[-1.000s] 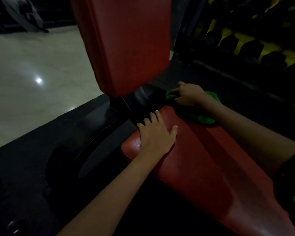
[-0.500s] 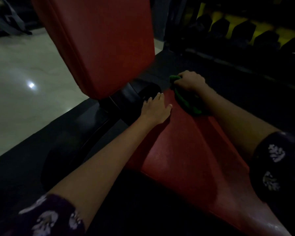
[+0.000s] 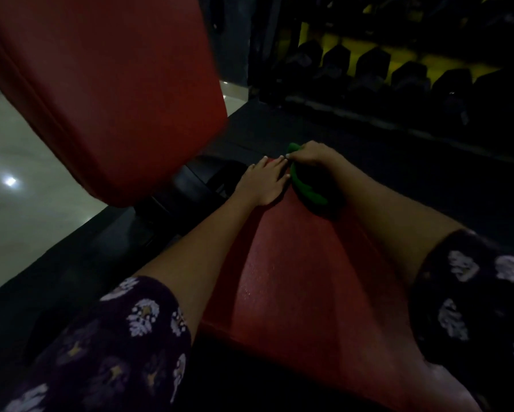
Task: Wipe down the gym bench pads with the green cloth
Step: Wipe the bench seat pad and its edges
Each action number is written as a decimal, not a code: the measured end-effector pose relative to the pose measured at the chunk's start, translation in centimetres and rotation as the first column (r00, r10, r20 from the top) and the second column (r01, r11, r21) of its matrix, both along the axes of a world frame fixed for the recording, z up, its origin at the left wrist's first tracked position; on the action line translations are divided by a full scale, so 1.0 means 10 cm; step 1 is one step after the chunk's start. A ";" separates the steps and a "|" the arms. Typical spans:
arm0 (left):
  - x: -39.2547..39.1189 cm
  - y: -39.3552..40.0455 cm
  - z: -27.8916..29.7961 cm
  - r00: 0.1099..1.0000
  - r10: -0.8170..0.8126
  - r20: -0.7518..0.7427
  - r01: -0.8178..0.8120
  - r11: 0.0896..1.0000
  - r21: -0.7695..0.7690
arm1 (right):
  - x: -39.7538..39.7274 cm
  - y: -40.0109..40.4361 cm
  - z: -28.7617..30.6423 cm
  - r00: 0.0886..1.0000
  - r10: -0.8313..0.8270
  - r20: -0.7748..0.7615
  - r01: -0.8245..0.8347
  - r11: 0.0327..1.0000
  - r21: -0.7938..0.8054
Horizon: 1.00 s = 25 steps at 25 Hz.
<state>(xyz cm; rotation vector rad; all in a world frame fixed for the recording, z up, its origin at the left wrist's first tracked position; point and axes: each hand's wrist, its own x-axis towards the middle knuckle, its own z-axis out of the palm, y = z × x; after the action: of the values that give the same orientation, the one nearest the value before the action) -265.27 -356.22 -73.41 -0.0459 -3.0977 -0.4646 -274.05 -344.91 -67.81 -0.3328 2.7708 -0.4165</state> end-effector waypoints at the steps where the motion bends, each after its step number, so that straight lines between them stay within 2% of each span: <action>1: 0.00 -0.01 -0.02 1.000 0.002 -0.008 -0.002 1.000 -0.008 | -0.01 -0.04 -0.02 1.000 0.013 -0.019 -0.013 1.000 0.008; 4: -0.01 -0.02 0.01 1.000 0.003 0.010 -0.003 1.000 -0.011 | 0.00 0.22 0.01 0.999 0.044 0.018 -0.044 0.998 0.041; 7: -0.01 0.01 0.00 1.000 0.013 -0.001 -0.013 1.000 -0.020 | 0.01 0.63 0.14 0.991 0.020 0.134 -0.042 0.986 0.161; 9: 0.00 0.03 -0.02 0.999 0.031 -0.018 -0.032 0.999 -0.039 | -0.03 0.58 0.20 0.982 -0.012 0.189 -0.033 0.972 0.233; 12: -0.01 0.03 -0.01 0.999 0.033 -0.032 -0.035 0.998 -0.059 | -0.06 0.33 0.13 0.987 0.026 0.160 -0.037 0.997 0.062; 15: 0.01 0.01 0.01 1.000 0.020 -0.015 -0.021 0.999 -0.046 | 0.01 0.55 0.06 0.992 0.013 0.128 -0.019 0.999 0.051; 17: 0.03 0.02 0.03 0.999 0.037 0.006 -0.036 0.998 -0.060 | 0.02 0.95 0.12 0.982 -0.013 0.190 -0.025 0.981 0.194; 19: -0.03 0.13 0.15 0.993 0.099 0.061 -0.088 0.982 -0.170 | 0.04 1.27 0.19 0.971 -0.074 0.228 -0.025 0.915 0.403; 20: -0.07 0.26 0.22 0.989 0.122 0.079 -0.100 0.965 -0.243 | 0.05 1.33 0.20 0.971 -0.074 0.229 -0.033 0.903 0.429; 22: -0.09 0.69 0.31 0.996 0.038 0.075 -0.018 0.965 -0.260 | 0.14 1.36 0.14 0.989 0.006 0.149 -0.050 0.955 0.294; 24: -0.01 1.15 0.24 0.990 -0.139 0.023 0.141 0.975 -0.169 | 0.24 1.45 0.06 0.998 0.048 0.049 -0.056 0.986 0.154; 25: 0.04 1.30 0.17 0.983 -0.184 0.001 0.183 0.976 -0.119 | 0.28 1.58 0.06 0.998 0.031 0.061 -0.039 0.991 0.131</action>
<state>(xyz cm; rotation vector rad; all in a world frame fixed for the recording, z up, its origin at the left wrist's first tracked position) -264.89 -343.27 -71.70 -0.3373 -3.1217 -0.2812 -271.23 -329.08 -67.21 -0.3314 2.7143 -0.2293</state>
